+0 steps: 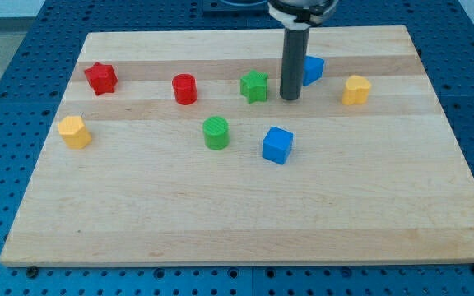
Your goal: Push the blue triangle to the bottom right of the blue cube
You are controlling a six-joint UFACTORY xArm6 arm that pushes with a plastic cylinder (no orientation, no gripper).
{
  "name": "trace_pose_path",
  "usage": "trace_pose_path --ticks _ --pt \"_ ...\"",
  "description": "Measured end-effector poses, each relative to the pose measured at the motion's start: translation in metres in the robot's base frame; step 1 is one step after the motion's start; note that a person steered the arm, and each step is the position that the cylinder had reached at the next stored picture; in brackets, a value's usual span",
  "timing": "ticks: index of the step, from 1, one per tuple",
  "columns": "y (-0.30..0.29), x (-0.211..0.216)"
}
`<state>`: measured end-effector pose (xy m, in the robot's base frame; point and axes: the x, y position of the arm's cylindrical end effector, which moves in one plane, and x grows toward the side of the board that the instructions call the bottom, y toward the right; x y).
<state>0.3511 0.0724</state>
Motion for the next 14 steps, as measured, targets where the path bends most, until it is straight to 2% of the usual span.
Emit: trace_pose_path --ticks 2,3,5,6,7,9,11,12,13,14 --pt "-0.019 -0.085" --pt "-0.027 -0.071" --pt "-0.027 0.009" --pt "-0.009 0.017" --pt "0.021 -0.008" --pt "0.018 -0.077" --pt "0.042 -0.035" --pt "0.091 -0.037" --pt "0.107 -0.063" --pt "0.058 -0.085"
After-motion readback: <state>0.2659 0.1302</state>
